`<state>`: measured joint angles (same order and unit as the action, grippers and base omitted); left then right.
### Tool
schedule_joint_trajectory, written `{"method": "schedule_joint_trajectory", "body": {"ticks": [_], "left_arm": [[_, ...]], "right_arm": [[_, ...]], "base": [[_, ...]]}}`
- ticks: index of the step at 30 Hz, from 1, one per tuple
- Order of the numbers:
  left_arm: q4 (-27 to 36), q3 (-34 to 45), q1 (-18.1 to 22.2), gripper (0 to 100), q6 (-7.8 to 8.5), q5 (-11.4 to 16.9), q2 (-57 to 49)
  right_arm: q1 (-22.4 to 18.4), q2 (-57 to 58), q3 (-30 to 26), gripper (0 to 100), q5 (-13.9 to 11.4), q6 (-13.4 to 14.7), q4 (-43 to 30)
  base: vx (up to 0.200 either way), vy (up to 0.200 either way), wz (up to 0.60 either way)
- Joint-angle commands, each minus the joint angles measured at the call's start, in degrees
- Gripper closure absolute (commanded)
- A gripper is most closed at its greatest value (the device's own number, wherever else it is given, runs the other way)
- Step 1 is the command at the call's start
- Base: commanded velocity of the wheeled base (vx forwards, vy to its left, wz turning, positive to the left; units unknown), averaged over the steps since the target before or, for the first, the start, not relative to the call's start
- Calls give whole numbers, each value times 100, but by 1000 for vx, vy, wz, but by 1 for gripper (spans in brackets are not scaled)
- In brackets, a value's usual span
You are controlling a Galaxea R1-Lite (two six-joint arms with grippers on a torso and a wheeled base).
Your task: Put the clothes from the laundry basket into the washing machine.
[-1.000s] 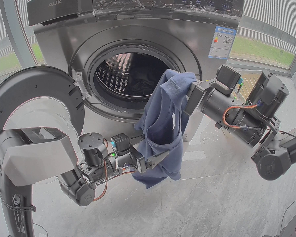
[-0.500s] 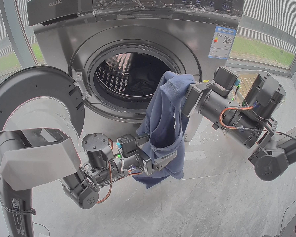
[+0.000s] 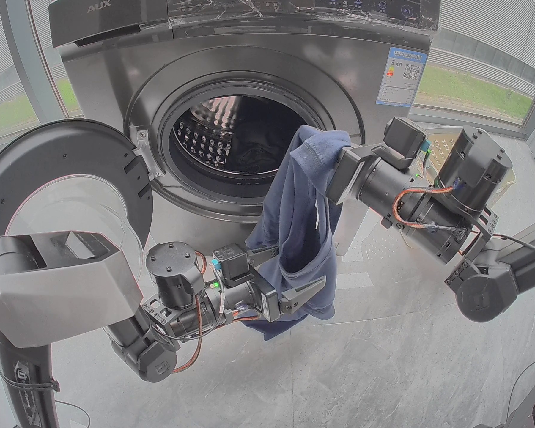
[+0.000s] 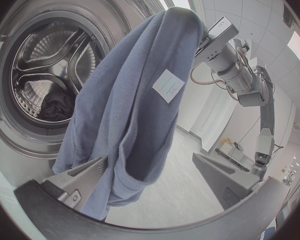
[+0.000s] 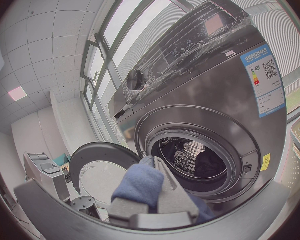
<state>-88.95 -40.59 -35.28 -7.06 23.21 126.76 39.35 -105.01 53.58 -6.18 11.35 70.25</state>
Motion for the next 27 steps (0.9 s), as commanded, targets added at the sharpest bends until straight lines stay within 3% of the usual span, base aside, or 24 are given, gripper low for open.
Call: {"method": "schedule_joint_trajectory", "body": {"ticks": [1,7,16,27], "left_arm": [[-25,192,-58,0,-24,17,-257],[-25,676,-102,0,-235,52,-564],[-25,658,-49,0,-296,201,-310],[-25,236,434,0,-252,193,385]], "right_arm": [[-15,-37,65,100,29,-1,-12],[-165,-125,188,100,108,-1,-21],[-165,-134,285,100,196,8,-47],[-121,-125,285,100,205,8,-100]], "base": [[0,0,0],[0,0,0],[0,0,0],[0,0,0]]}}
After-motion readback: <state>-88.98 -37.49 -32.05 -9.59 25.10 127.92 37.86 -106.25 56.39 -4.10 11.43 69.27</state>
